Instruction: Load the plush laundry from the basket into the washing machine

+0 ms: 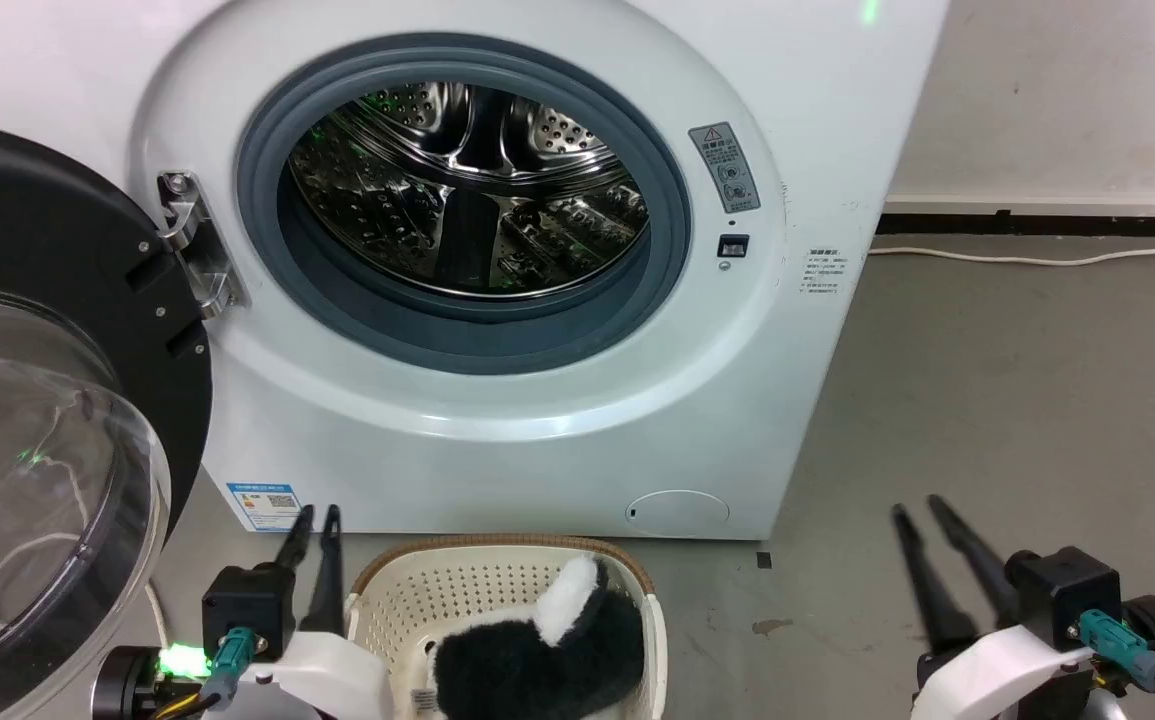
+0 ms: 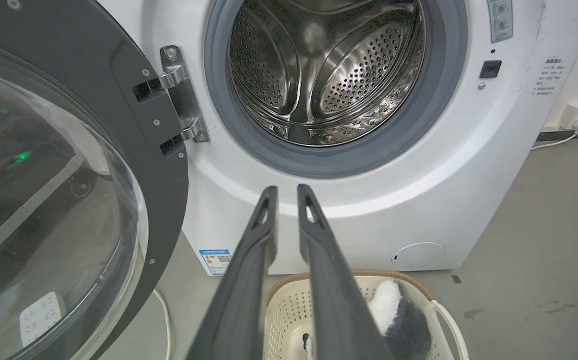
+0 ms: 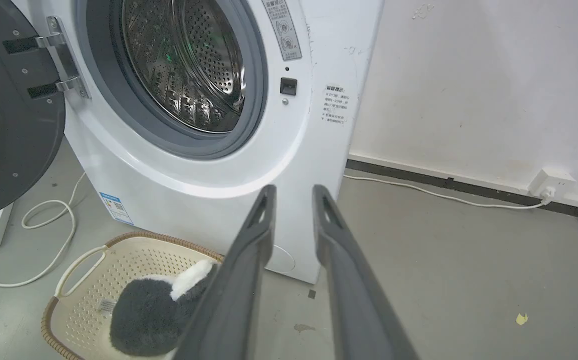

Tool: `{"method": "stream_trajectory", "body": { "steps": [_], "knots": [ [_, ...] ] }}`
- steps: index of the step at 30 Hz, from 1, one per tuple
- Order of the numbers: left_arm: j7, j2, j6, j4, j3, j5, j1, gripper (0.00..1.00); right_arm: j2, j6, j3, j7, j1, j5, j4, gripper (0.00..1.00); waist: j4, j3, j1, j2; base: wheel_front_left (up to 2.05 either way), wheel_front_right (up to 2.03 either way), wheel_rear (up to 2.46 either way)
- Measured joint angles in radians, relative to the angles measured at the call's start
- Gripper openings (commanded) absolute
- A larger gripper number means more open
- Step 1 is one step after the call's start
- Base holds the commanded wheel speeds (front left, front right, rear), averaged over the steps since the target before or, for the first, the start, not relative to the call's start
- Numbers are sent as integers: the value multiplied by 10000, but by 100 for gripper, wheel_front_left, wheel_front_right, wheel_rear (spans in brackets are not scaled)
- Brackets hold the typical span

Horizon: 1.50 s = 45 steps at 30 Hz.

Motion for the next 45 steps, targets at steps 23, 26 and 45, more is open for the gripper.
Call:
{"method": "stream_trajectory", "body": {
  "steps": [23,26,45],
  "knots": [
    [-378,0,6,594,-347,-192,-10,100,0,0,-230,-384,2,337,-2,100,-306,501,0,0,0,0,0],
    [-451,6,4,878,-399,-194,-122,100,0,0,-251,-431,-4,418,-27,100,-389,712,1,0,0,0,0],
    [-798,395,-274,3336,-892,-267,-1502,100,0,-2,-334,-826,-492,869,-102,100,-1098,2294,2,0,0,0,0]
  ]
}}
